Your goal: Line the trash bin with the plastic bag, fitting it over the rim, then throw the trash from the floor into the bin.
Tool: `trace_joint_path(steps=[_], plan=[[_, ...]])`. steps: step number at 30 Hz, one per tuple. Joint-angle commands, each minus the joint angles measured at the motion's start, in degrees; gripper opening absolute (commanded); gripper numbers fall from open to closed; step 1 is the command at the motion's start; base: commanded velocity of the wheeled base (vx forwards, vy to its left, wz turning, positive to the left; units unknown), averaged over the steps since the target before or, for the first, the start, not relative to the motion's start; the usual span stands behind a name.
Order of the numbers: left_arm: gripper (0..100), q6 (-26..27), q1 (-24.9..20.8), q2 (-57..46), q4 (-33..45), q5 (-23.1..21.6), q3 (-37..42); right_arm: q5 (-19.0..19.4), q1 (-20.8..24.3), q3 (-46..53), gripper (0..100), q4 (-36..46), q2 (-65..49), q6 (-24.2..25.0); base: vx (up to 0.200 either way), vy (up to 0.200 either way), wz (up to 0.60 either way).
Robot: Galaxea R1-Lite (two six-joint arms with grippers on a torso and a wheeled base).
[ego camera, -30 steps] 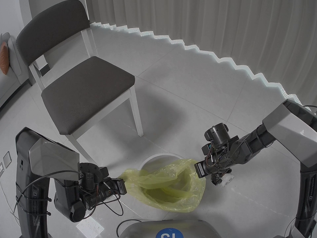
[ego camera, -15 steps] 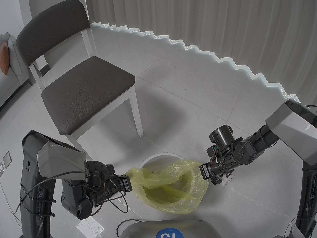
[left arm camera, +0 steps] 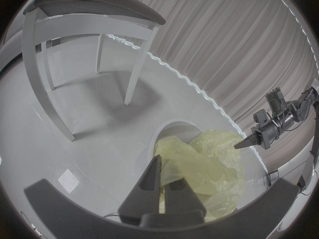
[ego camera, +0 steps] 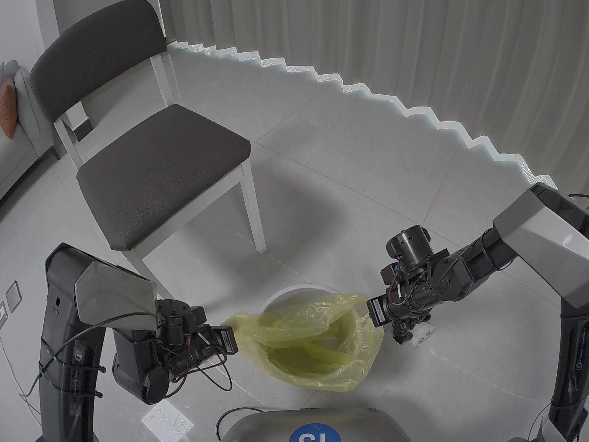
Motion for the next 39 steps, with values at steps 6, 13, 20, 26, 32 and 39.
trace_joint_path(steps=[6, 13, 20, 26, 32, 39], plan=[[0, 1.35, 1.27, 1.62, 0.19, -0.08, -1.28, 0.02, 0.08, -2.47, 0, 0.00, 2.86, -0.07, 0.000, 0.000, 0.00], [0, 1.35, -0.05, 3.11, 0.27, -0.08, -3.74, 0.02, -0.80, -2.47, 0, 0.09, 3.47, -0.15, 0.000, 0.000, 0.00], [0, 1.26, -0.13, 3.38, 1.15, -0.08, -4.79, 0.02, -0.97, -2.38, 0, 0.18, 3.39, -0.33, 0.000, 0.000, 0.00], [100, 1.26, -0.13, 3.64, 1.06, 0.01, -4.62, 0.02, -0.97, -2.47, 0, 0.00, 3.47, -1.03, 0.000, 0.000, 0.00], [100, 1.26, -0.13, 3.90, 0.80, 0.01, -4.53, 0.02, -1.06, -2.20, 100, 0.18, 3.39, -1.91, 0.000, 0.000, 0.00], [100, 1.35, 0.57, 3.73, 0.54, 0.09, -3.39, 0.02, -1.32, -1.76, 100, 0.00, 3.21, -1.47, 0.000, 0.000, 0.00]])
